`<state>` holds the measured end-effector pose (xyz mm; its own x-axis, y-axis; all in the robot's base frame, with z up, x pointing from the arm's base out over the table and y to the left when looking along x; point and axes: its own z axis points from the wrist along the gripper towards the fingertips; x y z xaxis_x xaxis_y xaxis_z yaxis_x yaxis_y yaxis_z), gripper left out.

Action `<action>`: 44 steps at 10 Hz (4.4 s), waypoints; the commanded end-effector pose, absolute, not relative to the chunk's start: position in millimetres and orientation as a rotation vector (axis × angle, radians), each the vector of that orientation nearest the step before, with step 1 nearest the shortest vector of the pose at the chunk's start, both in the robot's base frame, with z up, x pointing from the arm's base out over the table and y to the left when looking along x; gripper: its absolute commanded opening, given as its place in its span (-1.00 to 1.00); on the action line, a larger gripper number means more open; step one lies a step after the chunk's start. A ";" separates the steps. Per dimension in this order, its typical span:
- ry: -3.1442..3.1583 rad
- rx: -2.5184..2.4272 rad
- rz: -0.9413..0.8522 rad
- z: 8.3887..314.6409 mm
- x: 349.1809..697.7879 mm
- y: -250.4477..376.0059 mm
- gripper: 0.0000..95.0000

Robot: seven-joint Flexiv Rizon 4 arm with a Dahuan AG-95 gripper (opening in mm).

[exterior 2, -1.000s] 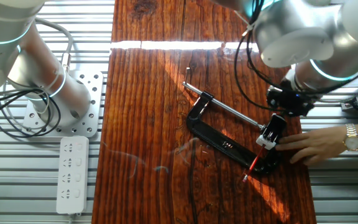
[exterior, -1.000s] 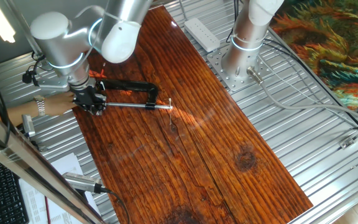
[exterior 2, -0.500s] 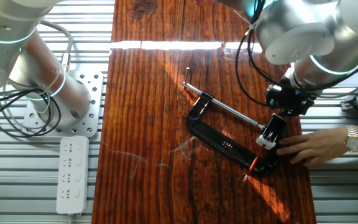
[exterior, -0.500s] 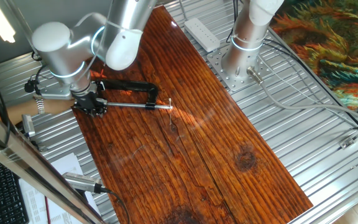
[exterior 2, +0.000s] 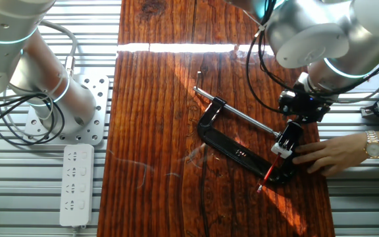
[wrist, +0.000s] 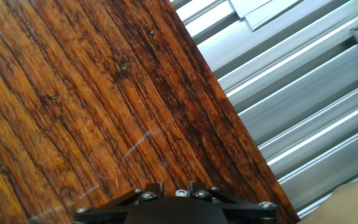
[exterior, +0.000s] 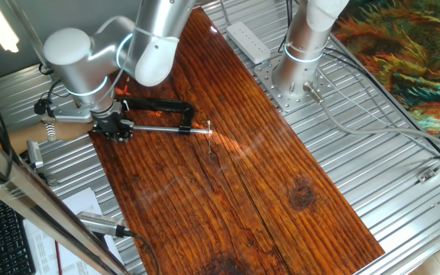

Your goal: Sharpen the pencil with a pencil sharpener

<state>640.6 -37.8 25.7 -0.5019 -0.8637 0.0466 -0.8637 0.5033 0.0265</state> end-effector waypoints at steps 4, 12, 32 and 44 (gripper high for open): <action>-2.662 1.546 0.021 21.2 640.0 -38.9 -1.00; -2.659 1.551 0.032 19.6 644.3 -44.5 -1.00; -2.631 1.609 0.058 22.8 660.5 -61.8 -1.00; -2.623 1.619 0.099 24.1 661.9 -61.3 -1.00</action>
